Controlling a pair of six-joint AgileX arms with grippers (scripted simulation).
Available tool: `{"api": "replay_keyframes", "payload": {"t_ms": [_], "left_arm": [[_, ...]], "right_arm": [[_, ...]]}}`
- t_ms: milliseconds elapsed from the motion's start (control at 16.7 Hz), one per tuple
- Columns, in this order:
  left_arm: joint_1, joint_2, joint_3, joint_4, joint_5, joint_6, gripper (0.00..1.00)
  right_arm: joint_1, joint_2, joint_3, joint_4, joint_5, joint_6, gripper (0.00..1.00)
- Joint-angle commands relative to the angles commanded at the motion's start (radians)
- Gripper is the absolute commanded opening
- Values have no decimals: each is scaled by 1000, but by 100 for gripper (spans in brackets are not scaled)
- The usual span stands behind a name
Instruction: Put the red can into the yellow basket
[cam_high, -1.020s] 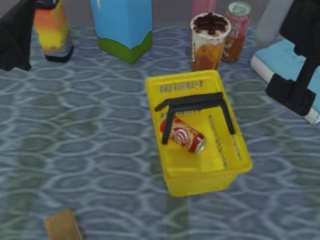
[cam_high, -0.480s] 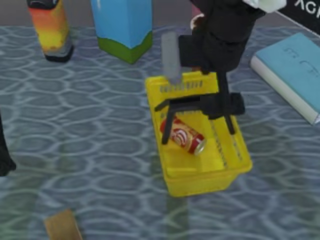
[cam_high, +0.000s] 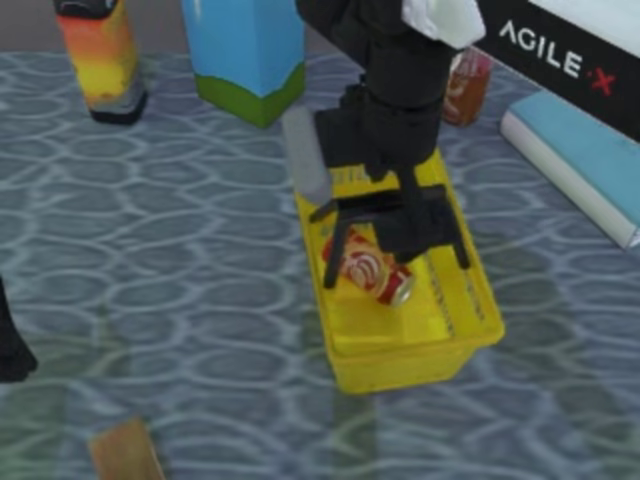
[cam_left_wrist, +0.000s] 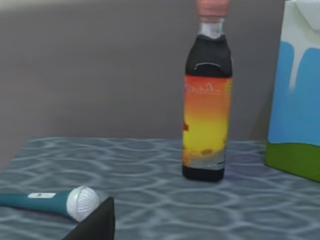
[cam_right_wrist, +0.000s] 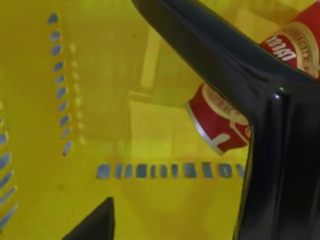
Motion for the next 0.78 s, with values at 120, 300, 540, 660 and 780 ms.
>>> {"api": "replay_keyframes", "payload": {"t_ms": [120, 300, 540, 660, 780], "left_arm": [[0, 0, 0, 0, 0, 0, 100], [0, 0, 0, 0, 0, 0, 100], [0, 0, 0, 0, 0, 0, 100], [0, 0, 0, 0, 0, 0, 100], [0, 0, 0, 0, 0, 0, 100]], "right_arm": [[0, 0, 0, 0, 0, 0, 100], [-2, -3, -19, 16, 0, -1, 100], [0, -11, -91, 80, 0, 0, 100], [1, -12, -100, 88, 0, 0, 100], [1, -12, -100, 88, 0, 0, 100]]}}
